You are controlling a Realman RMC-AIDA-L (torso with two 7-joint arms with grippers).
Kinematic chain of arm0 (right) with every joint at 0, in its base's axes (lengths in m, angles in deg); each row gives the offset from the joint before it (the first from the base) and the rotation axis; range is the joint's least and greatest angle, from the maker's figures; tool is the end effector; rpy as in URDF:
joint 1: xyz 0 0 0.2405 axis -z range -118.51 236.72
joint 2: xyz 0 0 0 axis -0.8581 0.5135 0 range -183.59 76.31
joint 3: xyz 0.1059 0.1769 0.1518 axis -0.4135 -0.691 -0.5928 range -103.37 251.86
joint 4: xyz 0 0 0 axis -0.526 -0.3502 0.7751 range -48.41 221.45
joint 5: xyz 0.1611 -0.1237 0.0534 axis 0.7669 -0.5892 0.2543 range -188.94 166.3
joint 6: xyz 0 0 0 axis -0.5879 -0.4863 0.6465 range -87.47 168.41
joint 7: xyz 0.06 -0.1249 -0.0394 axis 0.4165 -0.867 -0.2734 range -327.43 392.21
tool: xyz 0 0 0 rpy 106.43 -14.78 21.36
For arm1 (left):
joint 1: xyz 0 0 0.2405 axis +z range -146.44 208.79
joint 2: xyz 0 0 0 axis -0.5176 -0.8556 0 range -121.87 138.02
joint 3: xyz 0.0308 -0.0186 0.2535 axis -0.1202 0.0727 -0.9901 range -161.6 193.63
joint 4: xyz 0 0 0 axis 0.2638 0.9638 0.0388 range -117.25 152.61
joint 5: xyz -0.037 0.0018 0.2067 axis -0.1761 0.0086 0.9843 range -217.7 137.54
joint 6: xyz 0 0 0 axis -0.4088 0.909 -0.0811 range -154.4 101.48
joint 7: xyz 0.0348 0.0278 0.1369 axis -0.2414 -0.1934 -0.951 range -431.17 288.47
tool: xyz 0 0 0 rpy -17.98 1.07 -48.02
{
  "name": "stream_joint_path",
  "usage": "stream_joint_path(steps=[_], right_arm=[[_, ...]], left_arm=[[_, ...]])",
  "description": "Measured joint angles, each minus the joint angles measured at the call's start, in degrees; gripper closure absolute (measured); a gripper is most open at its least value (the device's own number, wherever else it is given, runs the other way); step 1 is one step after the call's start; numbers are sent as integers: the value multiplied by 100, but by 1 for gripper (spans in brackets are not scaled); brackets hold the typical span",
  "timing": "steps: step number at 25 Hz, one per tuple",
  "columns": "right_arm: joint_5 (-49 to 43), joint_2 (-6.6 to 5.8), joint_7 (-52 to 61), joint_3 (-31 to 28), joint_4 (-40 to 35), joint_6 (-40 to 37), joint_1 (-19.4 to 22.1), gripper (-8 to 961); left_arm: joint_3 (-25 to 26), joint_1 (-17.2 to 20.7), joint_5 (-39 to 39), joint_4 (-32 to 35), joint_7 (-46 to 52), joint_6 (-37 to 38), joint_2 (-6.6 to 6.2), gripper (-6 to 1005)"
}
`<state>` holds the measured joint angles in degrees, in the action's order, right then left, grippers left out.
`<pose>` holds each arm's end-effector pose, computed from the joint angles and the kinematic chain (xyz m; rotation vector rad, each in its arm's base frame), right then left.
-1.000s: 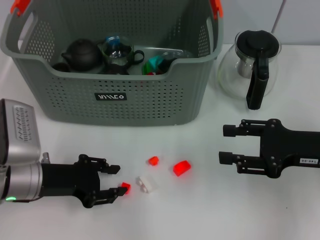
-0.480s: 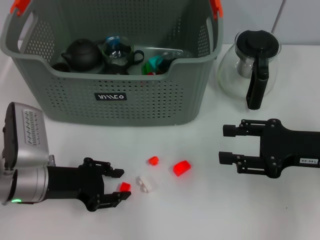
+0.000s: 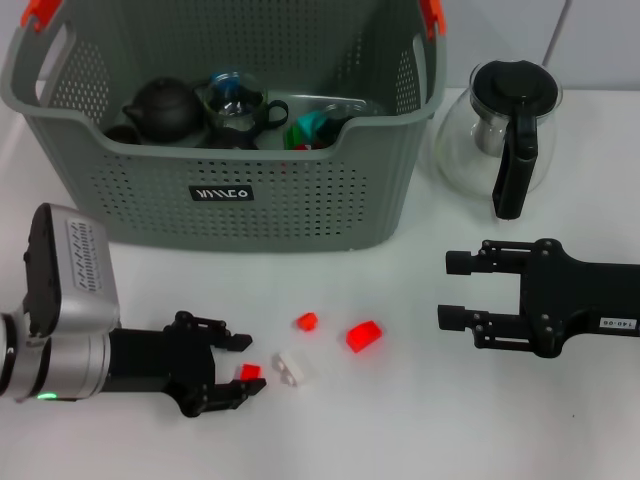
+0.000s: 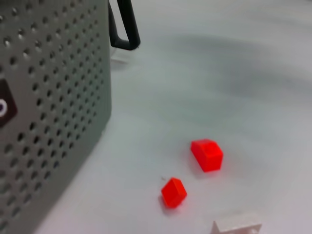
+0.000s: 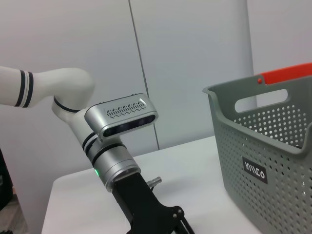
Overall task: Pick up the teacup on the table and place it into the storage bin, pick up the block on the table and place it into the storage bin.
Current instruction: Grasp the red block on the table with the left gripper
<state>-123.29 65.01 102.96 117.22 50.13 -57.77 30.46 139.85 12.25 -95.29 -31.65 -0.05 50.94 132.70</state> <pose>0.2534 0.3025 -0.0051 -2.8705 0.3992 0.8164 -0.3006 0.2859 -0.0478 -2.8466 -0.3695 -0.1522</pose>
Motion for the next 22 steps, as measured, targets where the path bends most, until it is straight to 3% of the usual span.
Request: stream_joint_path(steps=[22], right_arm=[[0, 0, 0, 0, 0, 16, 8, 265]], left_arm=[[-24, 6, -74, -32, 14, -7, -18, 499]])
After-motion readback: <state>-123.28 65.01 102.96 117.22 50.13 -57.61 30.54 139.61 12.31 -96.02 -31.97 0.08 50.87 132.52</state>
